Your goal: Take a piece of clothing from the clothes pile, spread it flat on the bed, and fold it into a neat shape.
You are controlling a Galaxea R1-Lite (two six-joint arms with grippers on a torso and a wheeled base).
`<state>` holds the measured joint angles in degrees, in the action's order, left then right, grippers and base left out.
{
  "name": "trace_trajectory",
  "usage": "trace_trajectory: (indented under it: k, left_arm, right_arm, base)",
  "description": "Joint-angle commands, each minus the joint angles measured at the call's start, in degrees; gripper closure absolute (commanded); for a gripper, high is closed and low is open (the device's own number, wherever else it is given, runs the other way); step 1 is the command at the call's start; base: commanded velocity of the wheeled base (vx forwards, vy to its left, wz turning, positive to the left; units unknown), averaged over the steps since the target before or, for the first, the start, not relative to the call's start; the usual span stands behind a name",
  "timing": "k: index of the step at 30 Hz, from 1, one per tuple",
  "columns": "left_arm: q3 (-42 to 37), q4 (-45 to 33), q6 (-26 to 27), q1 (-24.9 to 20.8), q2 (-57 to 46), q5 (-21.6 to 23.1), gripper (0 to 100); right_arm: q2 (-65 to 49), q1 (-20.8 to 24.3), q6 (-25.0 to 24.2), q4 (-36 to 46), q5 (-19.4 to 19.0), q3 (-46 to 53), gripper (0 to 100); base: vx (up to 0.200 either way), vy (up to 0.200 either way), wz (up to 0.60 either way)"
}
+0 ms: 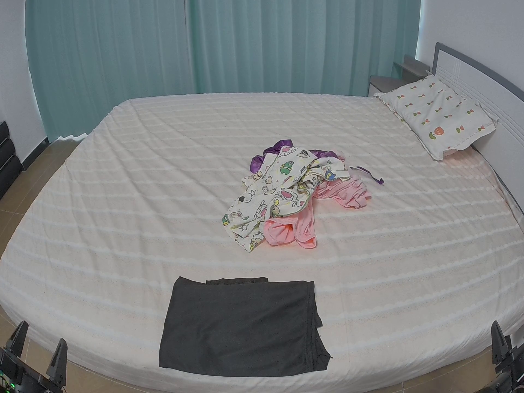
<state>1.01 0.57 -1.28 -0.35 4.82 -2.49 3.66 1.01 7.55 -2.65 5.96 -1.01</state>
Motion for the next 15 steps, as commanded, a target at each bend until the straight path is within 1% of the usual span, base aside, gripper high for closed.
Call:
trace_trajectory:
  k: [1,7,8,11,13,14,15]
  left_arm:
    - [-1.0,-0.4,0.9,0.4,-4.6,2.4,0]
    - [-1.0,-0.5,1.1,0.4,-4.6,2.8,0]
    - [-1.0,-0.5,1.1,0.4,-4.6,2.7,0]
    - [-1.0,-0.4,0.7,0.4,-4.6,2.8,0]
    - [-1.0,-0.4,0.9,0.4,-4.6,3.1,0]
    - [-1.0,-0.4,0.9,0.4,-4.6,3.1,0]
    - [-1.0,-0.3,0.9,0.4,-4.6,3.1,0]
  right_arm:
    - [-3.3,-1.0,-0.5,0.6,-0.3,0.5,0]
    - [-3.2,-1.0,-1.8,0.6,-0.3,0.5,0]
    - [-3.7,-1.0,-3.0,0.6,-0.2,0.5,0]
    - [-3.7,-1.1,-4.1,0.4,1.8,0.6,0]
    - [-3.7,-1.1,-6.2,0.5,2.0,0.5,0]
    - [-3.7,-1.1,-6.5,0.5,1.9,0.6,0]
    - [-3.6,-1.1,-10.4,0.4,0.6,0.5,0]
  base:
    - [0.000,0.000,0.00]
    - [0.000,0.000,0.00]
    - [0.000,0.000,0.00]
    - [0.000,0.000,0.00]
    - [0.000,0.000,0.00]
    - [0.000,0.000,0.00]
    - [0.000,0.000,0.00]
